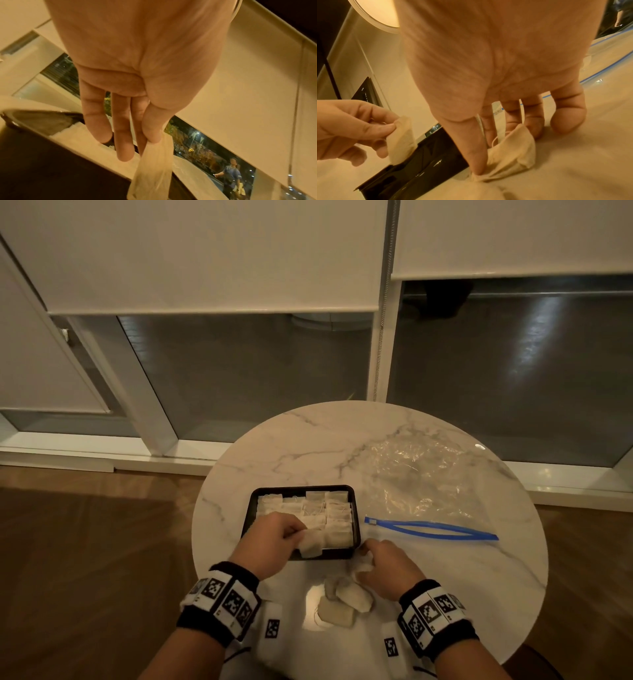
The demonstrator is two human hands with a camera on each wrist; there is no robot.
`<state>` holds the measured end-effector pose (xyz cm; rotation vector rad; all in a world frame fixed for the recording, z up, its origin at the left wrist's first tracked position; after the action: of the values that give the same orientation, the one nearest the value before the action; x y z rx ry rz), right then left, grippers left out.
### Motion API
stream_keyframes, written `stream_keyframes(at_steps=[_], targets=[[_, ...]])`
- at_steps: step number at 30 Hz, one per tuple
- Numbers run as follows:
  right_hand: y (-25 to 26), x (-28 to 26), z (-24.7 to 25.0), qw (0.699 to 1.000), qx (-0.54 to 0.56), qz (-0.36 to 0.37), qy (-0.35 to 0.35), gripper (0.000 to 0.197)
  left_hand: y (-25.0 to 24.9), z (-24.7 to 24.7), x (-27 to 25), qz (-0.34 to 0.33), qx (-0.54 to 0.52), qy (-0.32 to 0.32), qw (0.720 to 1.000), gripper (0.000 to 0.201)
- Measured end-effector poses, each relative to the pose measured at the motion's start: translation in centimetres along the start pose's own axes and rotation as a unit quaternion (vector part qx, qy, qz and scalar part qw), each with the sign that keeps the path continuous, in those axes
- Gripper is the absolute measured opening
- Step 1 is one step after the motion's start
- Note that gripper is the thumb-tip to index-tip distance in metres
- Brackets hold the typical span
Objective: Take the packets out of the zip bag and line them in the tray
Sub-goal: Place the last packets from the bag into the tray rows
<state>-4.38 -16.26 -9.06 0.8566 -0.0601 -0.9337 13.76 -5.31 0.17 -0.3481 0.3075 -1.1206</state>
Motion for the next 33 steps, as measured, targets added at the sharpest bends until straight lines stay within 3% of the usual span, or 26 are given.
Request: stream_keyframes(at_steps=[8,12,19,33], targets=[[0.5,-0.3,0.0,1.0,-0.002,0.018,0.0,0.026,5.4,3.2,1.4,0.079,0.09,-0.029,0.992,0.011],[0.4,-0.4,0.0,1.0,0.008,0.014,0.004,0.018,7.5,2.4,2.1,0.106,0.14,0.015,0.984,0.013],[0.1,-0.6,1.2,0.997,0.071,0.008,0.004,0.006,7.8,0.1,3.0,0.082,0.208,0.092,0.97,0.019],[-0.2,-1.1,2.1,0.995,0.1,-0.008,0.014,0.019,7.6,-0.2,3.6,0.048,0.271,0.119,0.954,0.02]])
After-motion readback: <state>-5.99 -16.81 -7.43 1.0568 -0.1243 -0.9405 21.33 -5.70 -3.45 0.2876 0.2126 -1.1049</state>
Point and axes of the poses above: each hand's wrist, its own x-axis towards the middle knuckle, its own z-axis out of the back of the hand, y = z × x, the point moved 10 cm from there along x, towards the middle knuckle, and after that the axes turned 13 degrees about x, right-handed, at the moved point
